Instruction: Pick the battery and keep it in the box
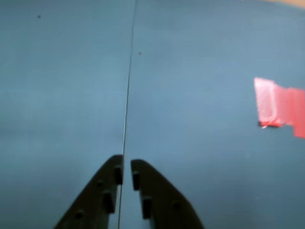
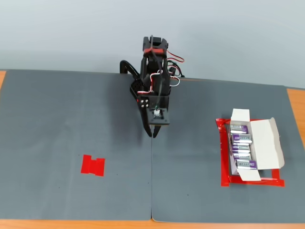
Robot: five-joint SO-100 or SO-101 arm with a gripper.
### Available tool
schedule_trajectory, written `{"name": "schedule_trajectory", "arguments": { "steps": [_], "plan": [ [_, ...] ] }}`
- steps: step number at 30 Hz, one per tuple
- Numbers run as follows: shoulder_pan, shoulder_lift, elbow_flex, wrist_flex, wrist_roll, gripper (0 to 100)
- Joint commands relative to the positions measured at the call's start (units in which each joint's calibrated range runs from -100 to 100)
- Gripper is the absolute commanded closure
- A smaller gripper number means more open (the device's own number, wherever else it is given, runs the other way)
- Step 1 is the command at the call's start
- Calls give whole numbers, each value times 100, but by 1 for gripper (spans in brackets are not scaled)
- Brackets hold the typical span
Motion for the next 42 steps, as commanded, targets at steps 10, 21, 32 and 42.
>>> {"name": "schedule_trajectory", "arguments": {
  "steps": [10,21,32,42],
  "plan": [
    [-74,-51,428,222,-174,98],
    [-74,-60,58,1472,-299,98],
    [-81,-60,58,1472,-299,98],
    [-126,-34,39,1455,-305,98]
  ]
}}
